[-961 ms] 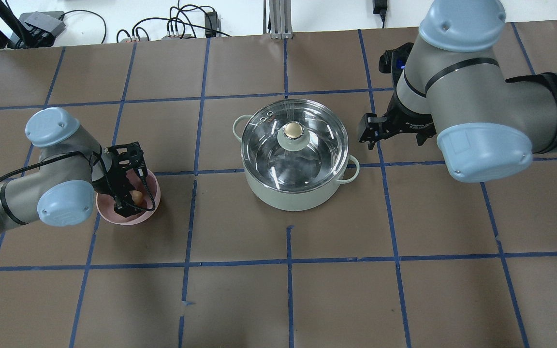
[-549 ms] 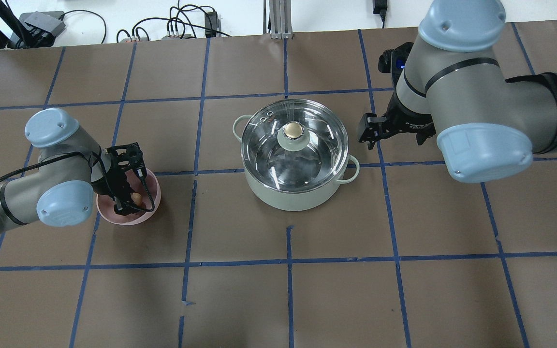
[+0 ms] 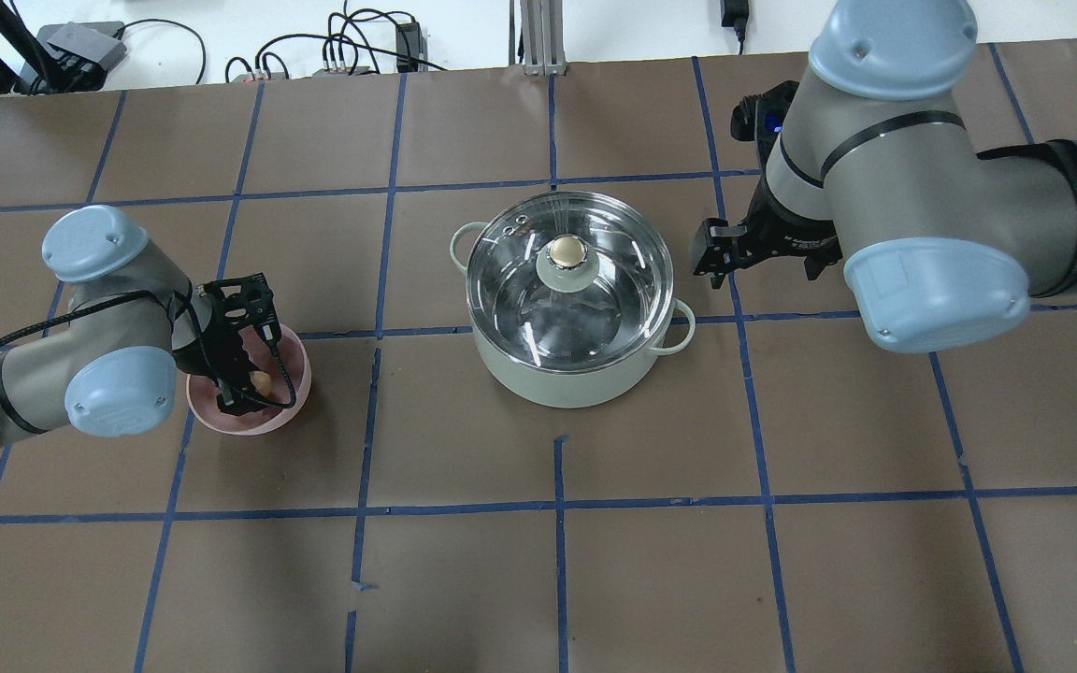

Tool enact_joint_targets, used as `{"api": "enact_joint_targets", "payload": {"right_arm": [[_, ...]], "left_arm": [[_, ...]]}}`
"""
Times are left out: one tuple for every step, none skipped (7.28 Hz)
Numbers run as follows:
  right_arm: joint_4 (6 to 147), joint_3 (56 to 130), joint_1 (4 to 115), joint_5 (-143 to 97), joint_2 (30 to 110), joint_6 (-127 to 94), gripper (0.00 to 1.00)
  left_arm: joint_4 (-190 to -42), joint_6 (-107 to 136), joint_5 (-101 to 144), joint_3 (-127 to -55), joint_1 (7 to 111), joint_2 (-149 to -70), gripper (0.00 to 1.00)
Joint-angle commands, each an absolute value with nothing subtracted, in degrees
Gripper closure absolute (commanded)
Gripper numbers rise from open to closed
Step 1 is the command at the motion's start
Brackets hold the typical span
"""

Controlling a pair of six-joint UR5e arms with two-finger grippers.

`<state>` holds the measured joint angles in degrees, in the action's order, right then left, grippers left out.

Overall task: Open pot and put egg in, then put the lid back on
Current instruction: 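Close the left gripper on the egg inside the pink bowl, then lift the egg with the left gripper toward the pot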

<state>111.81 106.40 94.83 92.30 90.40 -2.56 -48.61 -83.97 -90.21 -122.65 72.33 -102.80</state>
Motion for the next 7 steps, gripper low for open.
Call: {"api": "enact_joint_targets", "payload": {"right_arm": [[111.7,106.5,94.8,92.4,90.4,-2.5,0.0],[111.9,106.6,94.8,92.2,90.4,-2.8,0.0],[112.0,106.4,94.8,92.2,90.4,-3.1,0.0],[112.0,106.5,94.8,91.6,90.2,-3.5,0.0],[112.1,106.3,94.8,91.3,90.1,-3.6,0.0],[112.8,106.1,94.3,91.2,89.8,-3.6,0.0],[113.0,106.0,93.9,91.3,89.9,-3.6,0.0]], "left_arm": [[-53.0,-83.5,-89.8,-120.7,70.5,-100.9,0.99],[-56.1,-83.1,-89.5,-119.5,69.3,-99.2,0.99],[-59.2,-80.9,-89.4,-118.3,69.3,-97.0,0.99],[-63.0,-77.1,-89.1,-116.4,69.6,-95.3,0.99],[-65.5,-73.1,-88.4,-114.9,70.3,-94.1,0.99],[-66.1,-69.6,-86.2,-114.5,71.0,-93.3,0.99],[-66.1,-66.8,-86.0,-114.5,71.5,-92.8,0.99]]}}
